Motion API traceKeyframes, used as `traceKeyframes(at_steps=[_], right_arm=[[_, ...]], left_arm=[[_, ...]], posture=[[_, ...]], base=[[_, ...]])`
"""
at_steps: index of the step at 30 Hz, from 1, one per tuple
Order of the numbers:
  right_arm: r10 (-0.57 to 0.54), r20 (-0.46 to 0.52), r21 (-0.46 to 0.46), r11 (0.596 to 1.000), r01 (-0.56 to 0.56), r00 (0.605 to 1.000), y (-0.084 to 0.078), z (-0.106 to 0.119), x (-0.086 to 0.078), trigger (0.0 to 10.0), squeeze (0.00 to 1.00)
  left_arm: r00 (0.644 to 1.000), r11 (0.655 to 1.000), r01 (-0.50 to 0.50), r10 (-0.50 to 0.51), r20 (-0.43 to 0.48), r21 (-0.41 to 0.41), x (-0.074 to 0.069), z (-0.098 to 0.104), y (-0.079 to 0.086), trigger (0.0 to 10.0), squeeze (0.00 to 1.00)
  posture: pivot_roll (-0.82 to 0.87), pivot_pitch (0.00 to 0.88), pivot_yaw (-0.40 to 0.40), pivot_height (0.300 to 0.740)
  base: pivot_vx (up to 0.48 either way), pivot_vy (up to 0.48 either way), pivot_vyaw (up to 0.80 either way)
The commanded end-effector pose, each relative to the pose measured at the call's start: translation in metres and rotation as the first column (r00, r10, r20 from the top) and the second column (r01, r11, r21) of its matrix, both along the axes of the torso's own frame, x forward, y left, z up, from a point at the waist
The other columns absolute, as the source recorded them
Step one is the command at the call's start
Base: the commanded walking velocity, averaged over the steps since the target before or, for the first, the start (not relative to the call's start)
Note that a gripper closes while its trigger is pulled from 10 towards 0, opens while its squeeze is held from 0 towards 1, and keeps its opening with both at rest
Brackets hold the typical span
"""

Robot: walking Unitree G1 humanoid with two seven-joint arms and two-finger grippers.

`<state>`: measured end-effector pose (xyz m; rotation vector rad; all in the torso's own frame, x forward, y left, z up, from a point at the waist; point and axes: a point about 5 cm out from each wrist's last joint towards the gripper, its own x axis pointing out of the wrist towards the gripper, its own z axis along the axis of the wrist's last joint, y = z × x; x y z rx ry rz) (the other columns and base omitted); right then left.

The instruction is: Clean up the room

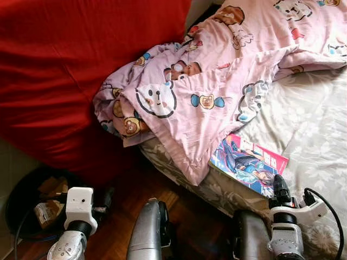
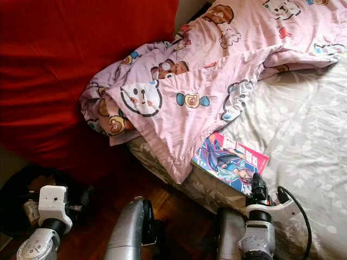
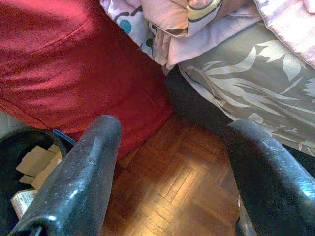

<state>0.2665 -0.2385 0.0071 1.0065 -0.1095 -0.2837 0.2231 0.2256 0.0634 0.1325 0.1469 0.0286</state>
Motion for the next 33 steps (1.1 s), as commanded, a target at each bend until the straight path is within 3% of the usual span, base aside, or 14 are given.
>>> traceKeyframes(at_steps=[1, 14, 26, 33], right_arm=[[-0.006, -0.065, 0.047, 0.999, 0.009, 0.998, 0.004, -0.015, -0.012, 10.0, 0.0], [-0.02, -0.171, 0.129, 0.991, 0.042, 0.985, 0.007, -0.033, -0.025, 10.0, 0.0], [-0.007, -0.07, 0.139, 0.99, 0.016, 0.998, 0.005, -0.019, -0.011, 10.0, 0.0], [-0.004, -0.061, 0.15, 0.989, 0.013, 0.998, 0.006, -0.016, -0.007, 10.0, 0.0]], left_arm=[[0.999, 1.0, -0.006, 0.006, -0.035, 0.023, -0.007, -0.005, 0.005, 10.0, 0.0], [0.999, 0.999, 0.002, 0.0, -0.048, 0.045, -0.013, -0.004, 0.009, 10.0, 0.0], [0.999, 0.998, 0.008, -0.005, -0.047, 0.066, -0.017, -0.001, 0.013, 10.0, 0.0], [0.998, 0.997, 0.018, -0.014, -0.055, 0.072, -0.018, 0.0, 0.013, 10.0, 0.0]], posture=[[0.07, 0.295, 0.183, 0.591], [0.09, 0.316, 0.194, 0.591], [0.11, 0.329, 0.205, 0.591], [0.11, 0.335, 0.212, 0.591]], base=[[0.0, 0.0, 0.0], [0.0, 0.0, 0.0], [0.0, 0.0, 0.0], [0.0, 0.0, 0.0]])
